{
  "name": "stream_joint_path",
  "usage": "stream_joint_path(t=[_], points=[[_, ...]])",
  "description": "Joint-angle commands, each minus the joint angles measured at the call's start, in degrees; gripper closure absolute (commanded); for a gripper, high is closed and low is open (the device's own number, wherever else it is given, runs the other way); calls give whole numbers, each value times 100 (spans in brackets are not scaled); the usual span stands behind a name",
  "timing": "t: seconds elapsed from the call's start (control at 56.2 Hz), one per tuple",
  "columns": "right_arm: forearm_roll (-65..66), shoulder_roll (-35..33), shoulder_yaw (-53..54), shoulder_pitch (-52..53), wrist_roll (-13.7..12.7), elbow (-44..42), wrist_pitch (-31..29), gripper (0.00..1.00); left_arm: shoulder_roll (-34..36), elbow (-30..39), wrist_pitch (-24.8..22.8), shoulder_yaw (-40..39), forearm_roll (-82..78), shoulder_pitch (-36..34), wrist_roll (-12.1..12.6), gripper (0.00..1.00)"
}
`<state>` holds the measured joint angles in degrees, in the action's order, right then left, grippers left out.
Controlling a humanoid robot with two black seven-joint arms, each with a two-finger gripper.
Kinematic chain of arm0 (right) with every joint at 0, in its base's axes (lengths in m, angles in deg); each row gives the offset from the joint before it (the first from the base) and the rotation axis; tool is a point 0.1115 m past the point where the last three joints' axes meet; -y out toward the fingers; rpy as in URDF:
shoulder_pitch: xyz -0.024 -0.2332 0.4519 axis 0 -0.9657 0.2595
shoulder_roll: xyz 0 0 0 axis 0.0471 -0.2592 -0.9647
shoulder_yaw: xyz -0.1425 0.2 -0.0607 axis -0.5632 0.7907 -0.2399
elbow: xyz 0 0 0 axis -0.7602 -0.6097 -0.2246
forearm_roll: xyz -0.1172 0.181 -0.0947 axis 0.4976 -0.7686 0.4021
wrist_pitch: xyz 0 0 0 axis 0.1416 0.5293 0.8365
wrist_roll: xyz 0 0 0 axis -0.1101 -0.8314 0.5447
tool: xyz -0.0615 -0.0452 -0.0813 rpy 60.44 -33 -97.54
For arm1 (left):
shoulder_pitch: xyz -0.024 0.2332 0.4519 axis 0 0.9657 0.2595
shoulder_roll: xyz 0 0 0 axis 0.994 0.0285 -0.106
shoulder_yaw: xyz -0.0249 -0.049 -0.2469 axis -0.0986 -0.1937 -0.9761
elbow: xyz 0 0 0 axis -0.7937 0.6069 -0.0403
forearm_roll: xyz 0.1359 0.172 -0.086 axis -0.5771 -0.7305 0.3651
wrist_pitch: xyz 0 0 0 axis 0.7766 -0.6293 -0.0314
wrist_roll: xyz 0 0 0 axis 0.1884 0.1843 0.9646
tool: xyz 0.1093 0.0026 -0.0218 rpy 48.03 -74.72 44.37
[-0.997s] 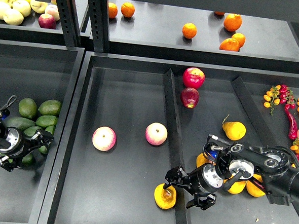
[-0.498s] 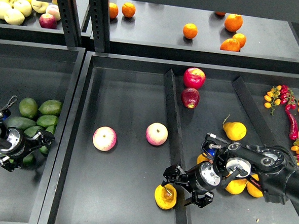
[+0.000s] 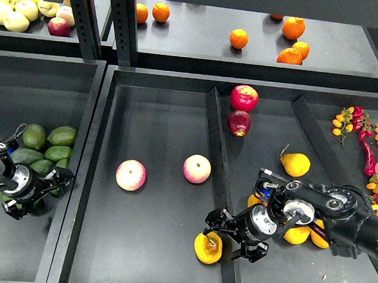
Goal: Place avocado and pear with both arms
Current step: 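Lift the halved pear with the right gripper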
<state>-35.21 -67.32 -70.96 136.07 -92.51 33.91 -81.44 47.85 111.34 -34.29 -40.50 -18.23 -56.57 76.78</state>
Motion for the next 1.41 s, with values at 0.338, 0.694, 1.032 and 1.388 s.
stream_joint_path(t=[0.338,0.694,1.032,1.388], points=[[176,136,16,-69,0,-131,0,19,-37,-10,4,-52,-3,26,5,1],[255,259,42,-61,0,-368,0,47,-45,-10,4,-61,-3,96,5,1],[405,338,314,-148,0,-562,0,68,-63,-10,4,-61,-3,140,5,1],[475,303,464,-96,0,-685,0,82,-63,17,4,-61,-38,61,5,1]])
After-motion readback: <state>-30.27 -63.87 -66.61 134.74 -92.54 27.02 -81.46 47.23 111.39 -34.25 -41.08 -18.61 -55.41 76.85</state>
